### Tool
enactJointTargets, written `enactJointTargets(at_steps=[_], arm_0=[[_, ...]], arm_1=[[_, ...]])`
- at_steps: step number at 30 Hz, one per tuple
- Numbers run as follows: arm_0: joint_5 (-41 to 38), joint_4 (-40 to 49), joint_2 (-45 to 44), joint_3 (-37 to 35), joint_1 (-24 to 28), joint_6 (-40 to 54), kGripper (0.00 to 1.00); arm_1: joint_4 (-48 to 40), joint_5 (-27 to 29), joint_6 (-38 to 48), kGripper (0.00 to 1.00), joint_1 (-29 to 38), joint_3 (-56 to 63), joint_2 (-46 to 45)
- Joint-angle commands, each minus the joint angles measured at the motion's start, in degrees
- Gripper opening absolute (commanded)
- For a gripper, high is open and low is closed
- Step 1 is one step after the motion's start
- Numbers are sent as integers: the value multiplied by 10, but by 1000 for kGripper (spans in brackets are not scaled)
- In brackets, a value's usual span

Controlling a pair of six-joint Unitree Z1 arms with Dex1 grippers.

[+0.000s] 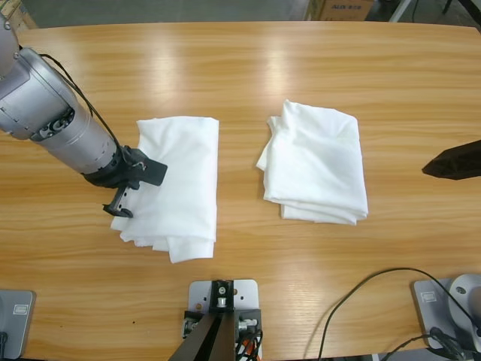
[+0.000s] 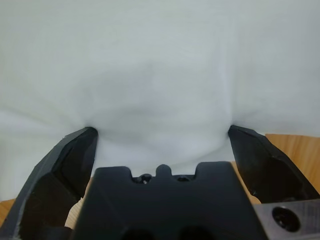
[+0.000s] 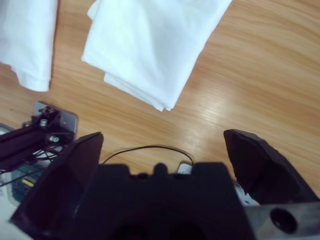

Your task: Fold clothes

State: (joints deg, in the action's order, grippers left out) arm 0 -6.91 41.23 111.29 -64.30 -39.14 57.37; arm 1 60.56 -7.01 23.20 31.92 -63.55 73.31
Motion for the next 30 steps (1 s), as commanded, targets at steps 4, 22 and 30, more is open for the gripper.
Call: enactJointTargets(at_steps=[4, 22, 30], arm_0=[[-48, 50, -68, -62, 29, -201, 994], [-52, 138, 33, -313, -54, -380, 998], [-55, 145, 108, -404, -102, -503, 991]], arm_1=[[-194, 45, -106, 1000, -2, 108, 92], [-242, 77, -121, 996, 22, 143, 59], [-321, 62, -35, 1000, -5, 161, 156]])
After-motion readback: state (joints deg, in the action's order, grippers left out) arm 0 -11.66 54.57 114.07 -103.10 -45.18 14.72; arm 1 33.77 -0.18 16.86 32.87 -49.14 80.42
